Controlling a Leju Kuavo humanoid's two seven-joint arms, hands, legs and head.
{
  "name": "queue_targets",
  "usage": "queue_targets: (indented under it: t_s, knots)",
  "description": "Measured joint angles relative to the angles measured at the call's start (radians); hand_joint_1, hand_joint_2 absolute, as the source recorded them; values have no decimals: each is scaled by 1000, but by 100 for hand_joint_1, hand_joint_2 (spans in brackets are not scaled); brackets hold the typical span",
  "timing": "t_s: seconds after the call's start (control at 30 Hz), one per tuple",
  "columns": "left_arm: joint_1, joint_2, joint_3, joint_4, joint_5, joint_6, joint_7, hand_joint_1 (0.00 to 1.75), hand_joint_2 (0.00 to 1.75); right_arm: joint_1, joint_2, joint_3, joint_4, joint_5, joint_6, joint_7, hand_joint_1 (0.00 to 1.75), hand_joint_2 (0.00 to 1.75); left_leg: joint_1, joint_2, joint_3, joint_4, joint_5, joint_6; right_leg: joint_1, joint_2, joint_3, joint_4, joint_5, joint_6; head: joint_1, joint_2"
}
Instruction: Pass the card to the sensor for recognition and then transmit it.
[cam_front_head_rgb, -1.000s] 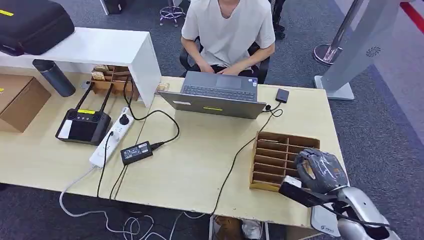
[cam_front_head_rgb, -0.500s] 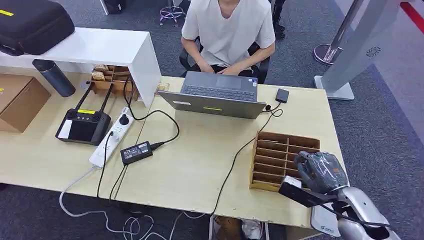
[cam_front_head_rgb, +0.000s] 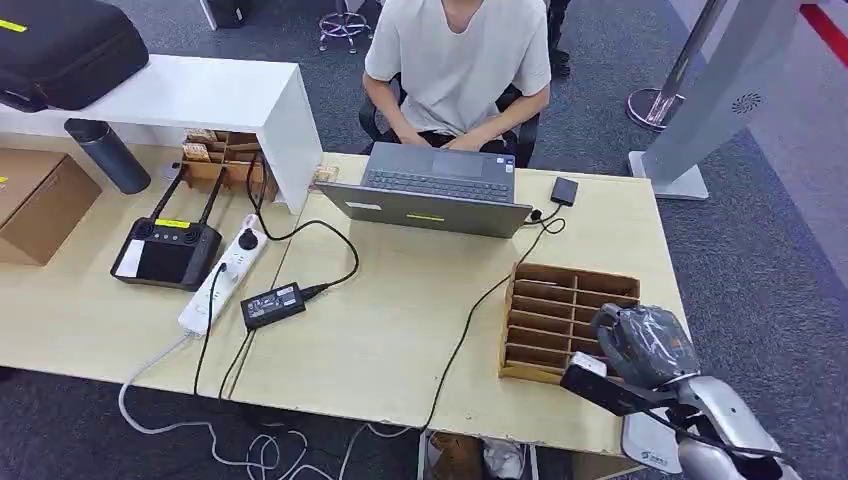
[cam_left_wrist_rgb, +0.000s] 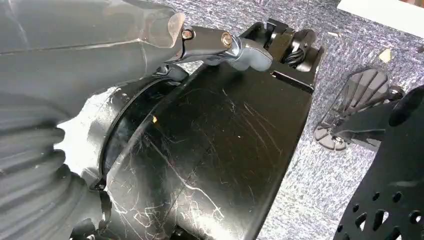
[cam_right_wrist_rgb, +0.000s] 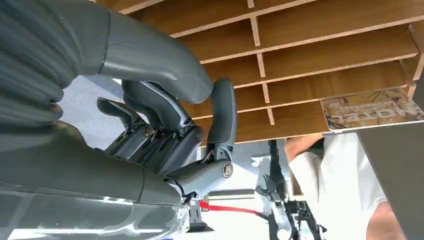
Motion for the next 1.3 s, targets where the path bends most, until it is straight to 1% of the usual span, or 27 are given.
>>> queue_targets:
  t_s: [0.03, 0.07, 0.1, 0.17, 0.2, 0.3, 0.37, 0.47, 0.83, 1.1, 1.3]
  knots:
    - [0, 0, 0, 0, 0, 0, 0, 0, 175, 2, 0, -2, -1, 0, 0, 0, 175, 175, 0, 0, 0, 0, 0, 0, 0, 0, 0, 0, 0, 0, 0, 0]
    - [0, 0, 0, 0, 0, 0, 0, 0, 175, 4, 0, -3, -1, -2, 0, -1, 0, 175, 0, 0, 0, 0, 0, 0, 0, 0, 0, 0, 0, 0, 0, 0]
    - [0, 0, 0, 0, 0, 0, 0, 0, 175, 6, 0, -4, -2, -3, 0, -1, 0, 175, 0, 0, 0, 0, 0, 0, 0, 0, 0, 0, 0, 0, 0, 0]
    - [0, 0, 0, 0, 0, -21, 0, 0, 175, 7, 0, -4, -8, -6, -3, -31, 0, 175, 0, 0, -1, 0, 0, 0, 0, 0, 0, 0, 0, 0, 0, 0]
    - [-2, 0, 1, 0, -5, -35, 0, 0, 175, -2, 2, 0, -11, -6, -2, -49, 0, 175, 0, 0, -1, -1, 0, 0, 0, 1, 0, 0, 0, 0, 0, 0]
    - [-8, 0, 2, 0, -38, -63, 0, 0, 175, -55, 16, 23, -11, -6, 8, -60, 0, 175, 0, 3, 1, -1, 0, 0, 0, 3, 0, 0, 0, -1, 0, 0]
    - [-10, -2, 2, 0, -72, -70, 0, 0, 175, -87, 27, 45, -11, -10, 13, -60, 0, 175, 0, 2, 1, 0, 0, 0, 0, 2, 0, 0, 1, -1, 0, 0]
    - [-10, -2, 6, 0, -78, -74, 0, 0, 175, -116, 39, 69, -11, -14, 16, -60, 0, 175, 0, 2, 1, 0, 0, 0, 0, 2, 0, 1, 1, -1, 0, 0]
    - [-11, -2, 8, 0, -77, -78, 0, 0, 175, -142, 53, 106, -11, -25, 15, -61, 0, 175, 0, 2, 0, -1, 0, 0, 0, 2, 0, 0, 0, -1, 0, 0]
    - [-16, -2, 11, 0, -78, -95, 8, 0, 175, -190, 109, 167, -4, -46, 15, -64, 0, 175, 0, 2, 0, -1, 0, 0, 0, 2, 0, 1, 1, -1, 0, 0]
    - [-18, -2, 14, 0, -78, -102, 10, 0, 175, -217, 139, 207, 8, -65, 16, -63, 0, 175, 1, 2, 0, -1, 0, 0, 0, 2, 0, 1, 1, -1, 0, 0]
